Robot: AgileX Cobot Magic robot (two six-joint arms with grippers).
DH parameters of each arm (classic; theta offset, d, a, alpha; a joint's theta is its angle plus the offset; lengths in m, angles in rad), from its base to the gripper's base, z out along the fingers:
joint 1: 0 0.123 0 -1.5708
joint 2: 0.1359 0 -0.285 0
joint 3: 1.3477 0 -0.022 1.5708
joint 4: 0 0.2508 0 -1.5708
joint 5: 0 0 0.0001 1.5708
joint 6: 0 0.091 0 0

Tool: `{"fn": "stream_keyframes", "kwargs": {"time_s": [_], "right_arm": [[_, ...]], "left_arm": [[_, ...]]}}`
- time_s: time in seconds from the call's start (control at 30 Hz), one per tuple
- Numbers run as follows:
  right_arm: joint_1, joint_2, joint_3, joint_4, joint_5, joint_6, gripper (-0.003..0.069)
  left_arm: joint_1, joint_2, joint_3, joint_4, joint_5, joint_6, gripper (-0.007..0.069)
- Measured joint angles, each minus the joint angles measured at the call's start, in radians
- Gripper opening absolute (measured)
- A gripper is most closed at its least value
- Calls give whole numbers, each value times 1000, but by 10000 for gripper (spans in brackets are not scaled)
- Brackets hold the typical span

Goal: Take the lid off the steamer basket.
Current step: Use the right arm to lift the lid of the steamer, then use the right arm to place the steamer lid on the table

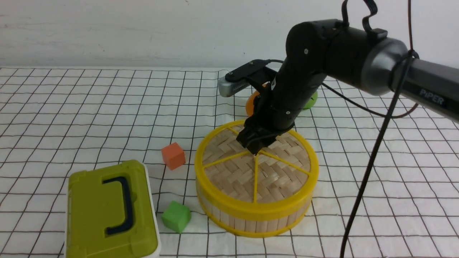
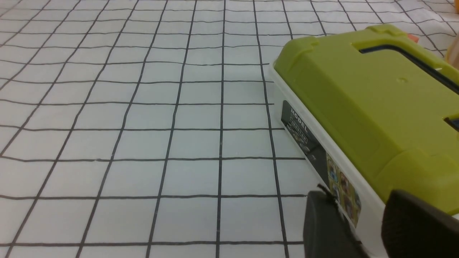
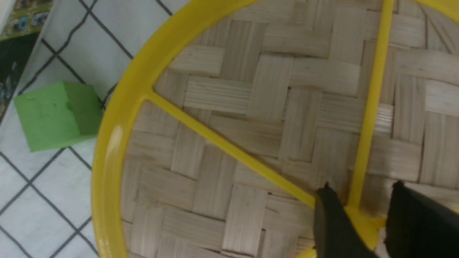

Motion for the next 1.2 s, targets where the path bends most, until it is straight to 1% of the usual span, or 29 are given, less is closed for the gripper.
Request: {"fn": "stream_keyframes", "kwargs": {"time_s": [0.03, 0.07, 0.1, 0.33, 0.47, 0.57, 0.63, 0.8, 0.87, 1.0, 1.03, 1.07, 1.2], "right_arm": [[1, 0, -1, 3, 2, 0, 136], [1, -1, -1, 3, 2, 0, 106], [1, -1, -2, 3, 3, 0, 96], [0, -63, -2, -15, 23, 0, 103], [-3, -211, -2, -71, 94, 8, 103], [-16, -274, -2, -108, 143, 32, 103], [-71, -344, 4, -137, 195, 63, 103], [-240, -433, 124, -147, 177, 80, 103], [-326, -462, 220, -135, 131, 82, 103], [-432, -473, 390, -111, 4, 82, 103], [-435, -472, 399, -110, -13, 82, 103], [-456, -466, 457, -108, -73, 82, 103], [-478, -420, 582, -106, -235, 82, 103]], "left_arm": [[0, 0, 0, 0, 0, 0, 239], [0, 0, 0, 0, 0, 0, 239], [0, 0, 0, 0, 0, 0, 239], [0, 0, 0, 0, 0, 0, 239], [0, 0, 0, 0, 0, 0, 239], [0, 0, 0, 0, 0, 0, 239], [0, 0, 0, 0, 0, 0, 239], [0, 0, 0, 0, 0, 0, 239], [0, 0, 0, 0, 0, 0, 239], [0, 0, 0, 0, 0, 0, 239], [0, 0, 0, 0, 0, 0, 239], [0, 0, 0, 0, 0, 0, 239], [0, 0, 0, 0, 0, 0, 239]]}}
